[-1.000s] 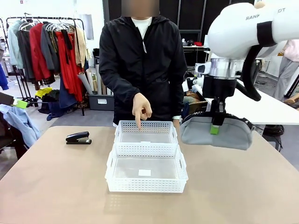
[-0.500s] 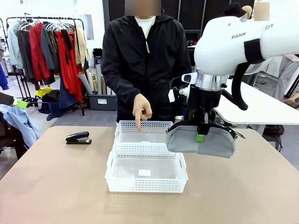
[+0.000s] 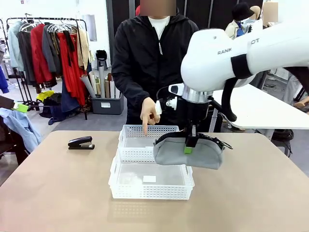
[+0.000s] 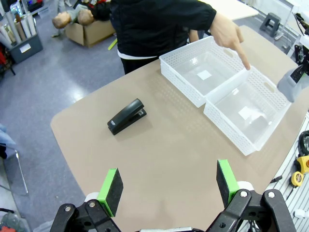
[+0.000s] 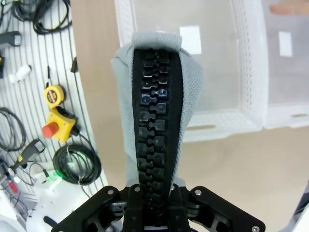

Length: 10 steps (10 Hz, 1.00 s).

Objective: Distribute items into two baskets.
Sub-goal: Place the picked Pencil pouch into the Organizing basket as instructed by the person.

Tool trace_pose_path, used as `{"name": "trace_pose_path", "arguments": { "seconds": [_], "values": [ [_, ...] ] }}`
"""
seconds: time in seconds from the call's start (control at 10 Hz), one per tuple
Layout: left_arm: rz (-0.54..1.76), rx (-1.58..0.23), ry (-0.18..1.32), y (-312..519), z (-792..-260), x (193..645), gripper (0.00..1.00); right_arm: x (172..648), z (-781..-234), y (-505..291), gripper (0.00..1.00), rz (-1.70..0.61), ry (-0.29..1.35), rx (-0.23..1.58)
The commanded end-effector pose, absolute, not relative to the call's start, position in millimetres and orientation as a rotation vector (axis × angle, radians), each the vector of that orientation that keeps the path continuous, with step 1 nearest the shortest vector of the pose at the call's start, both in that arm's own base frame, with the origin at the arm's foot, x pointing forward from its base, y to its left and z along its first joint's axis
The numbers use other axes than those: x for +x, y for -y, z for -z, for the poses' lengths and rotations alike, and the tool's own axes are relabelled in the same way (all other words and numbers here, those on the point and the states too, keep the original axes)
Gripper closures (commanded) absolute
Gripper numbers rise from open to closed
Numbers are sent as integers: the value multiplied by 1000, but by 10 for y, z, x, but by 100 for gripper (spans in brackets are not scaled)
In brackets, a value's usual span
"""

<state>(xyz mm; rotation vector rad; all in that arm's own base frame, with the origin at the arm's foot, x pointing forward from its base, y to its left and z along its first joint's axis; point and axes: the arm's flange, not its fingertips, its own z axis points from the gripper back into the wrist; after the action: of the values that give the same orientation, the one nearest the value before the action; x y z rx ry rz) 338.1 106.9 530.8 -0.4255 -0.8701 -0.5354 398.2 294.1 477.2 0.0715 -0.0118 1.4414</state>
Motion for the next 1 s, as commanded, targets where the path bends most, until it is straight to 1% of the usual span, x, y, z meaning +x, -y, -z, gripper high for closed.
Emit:
{"name": "trace_pose_path", "arguments": {
  "seconds": [0.0,0.3,0.7,0.9],
  "values": [
    [543,-437,881,-1073,-5312,3384,0,4099,-4782,-3151,100,-1434,53,83],
    [543,-437,881,-1073,-5312,3384,0,4265,-4699,-3416,100,-1472,55,61],
    [543,-437,881,-1073,-5312,3384,0,4401,-4538,-3740,100,-1540,59,82],
    [543,-437,881,-1073,-5312,3384,0,4441,-4430,-3847,100,-1527,63,36]
  ]
}}
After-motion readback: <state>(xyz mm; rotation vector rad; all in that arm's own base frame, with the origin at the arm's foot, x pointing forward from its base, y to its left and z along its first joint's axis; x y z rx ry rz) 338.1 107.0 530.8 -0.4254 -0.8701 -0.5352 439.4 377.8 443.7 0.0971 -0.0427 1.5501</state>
